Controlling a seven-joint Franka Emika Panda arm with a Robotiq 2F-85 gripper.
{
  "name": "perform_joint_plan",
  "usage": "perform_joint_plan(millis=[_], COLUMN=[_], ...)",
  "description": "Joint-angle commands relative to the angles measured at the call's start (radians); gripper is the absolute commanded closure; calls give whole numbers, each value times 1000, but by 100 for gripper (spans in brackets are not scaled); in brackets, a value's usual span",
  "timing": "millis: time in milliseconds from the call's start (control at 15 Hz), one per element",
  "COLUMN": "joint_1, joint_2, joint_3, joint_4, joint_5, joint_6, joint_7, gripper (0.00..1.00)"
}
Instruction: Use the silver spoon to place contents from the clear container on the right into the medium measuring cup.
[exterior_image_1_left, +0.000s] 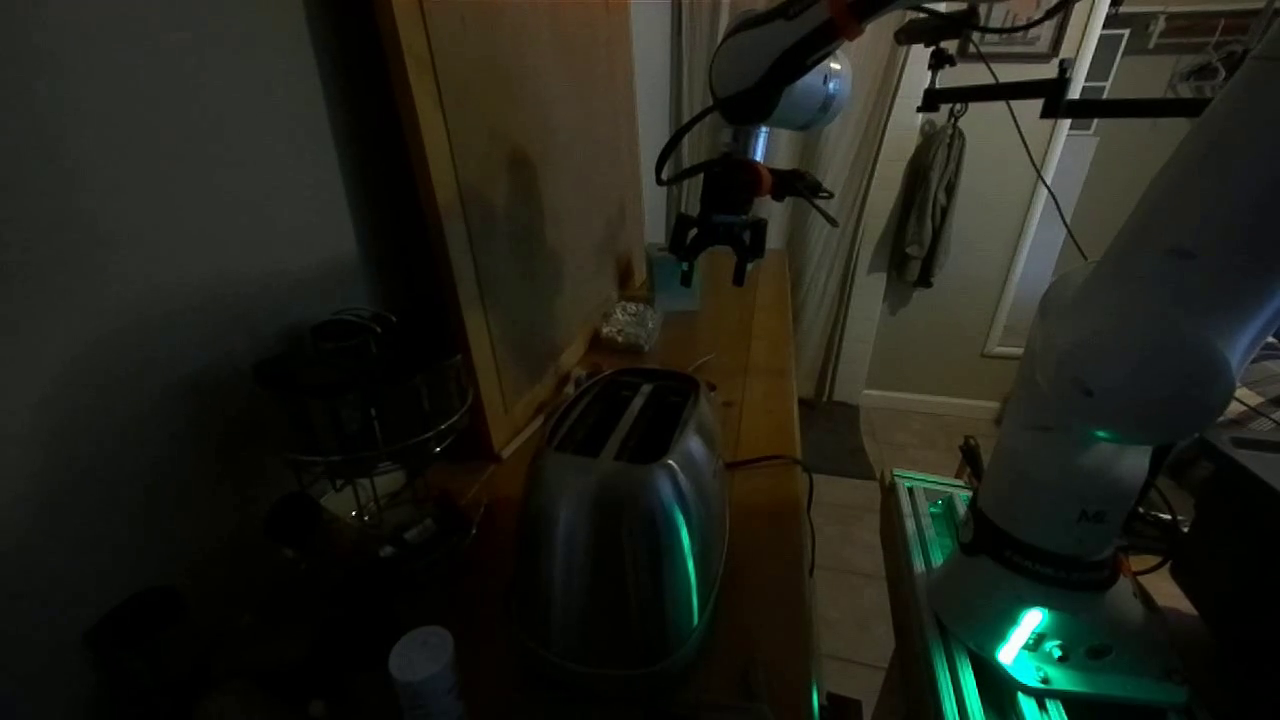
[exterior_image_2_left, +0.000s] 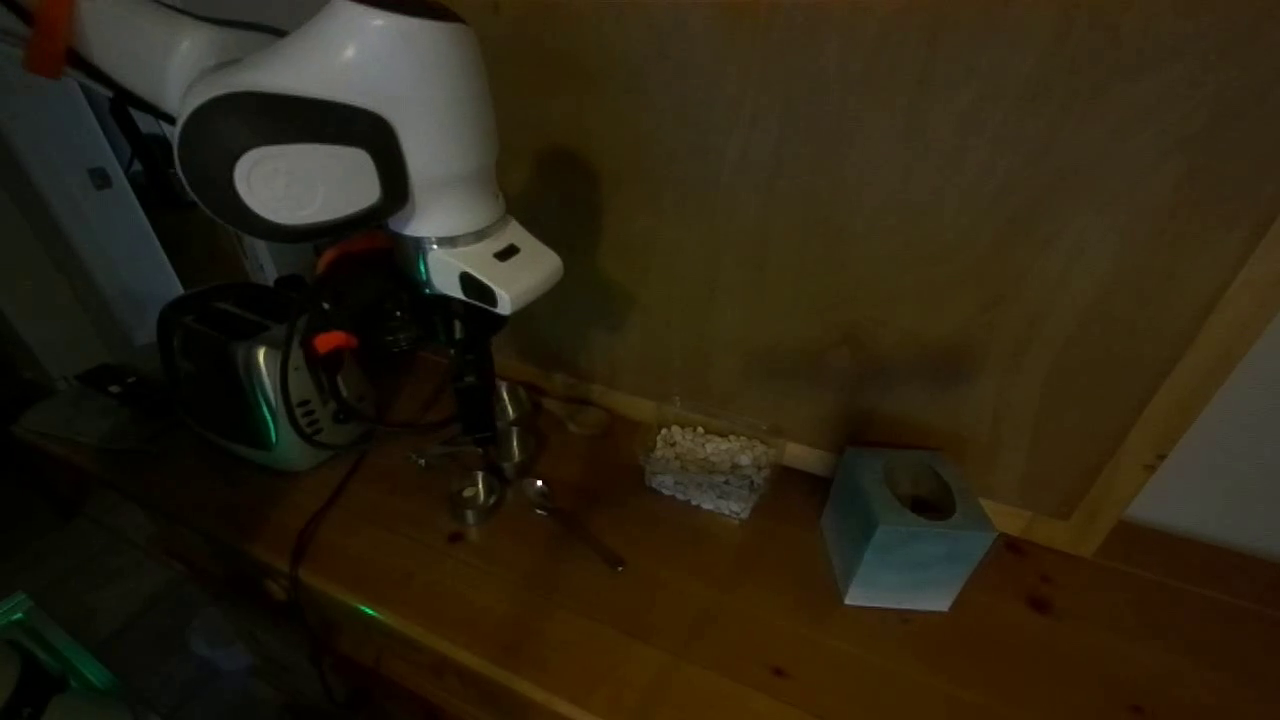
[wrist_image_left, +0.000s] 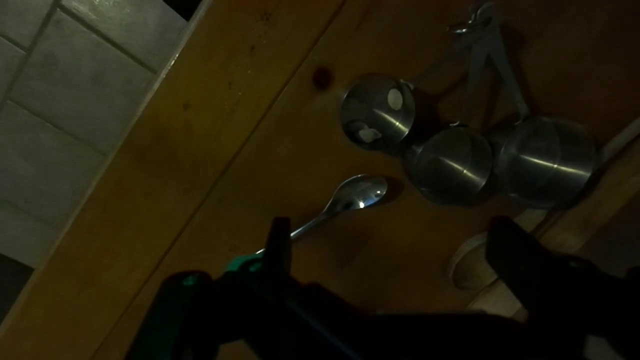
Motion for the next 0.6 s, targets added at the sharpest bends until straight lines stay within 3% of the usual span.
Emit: perform_joint_plan(millis=[0, 133, 200, 467, 533], joint_1=[-19, -28, -19, -41, -44], joint_2=[-2, 106, 161, 303, 324], joint_3=[18, -2, -29, -50, -46], joint_4=[1, 84, 138, 227, 225], joint_5=[7, 59, 115, 232, 249], joint_6=[-2, -23, -93, -63, -11], joint_7=[-6, 60, 18, 117, 159], gripper=[0, 0, 0, 0, 0])
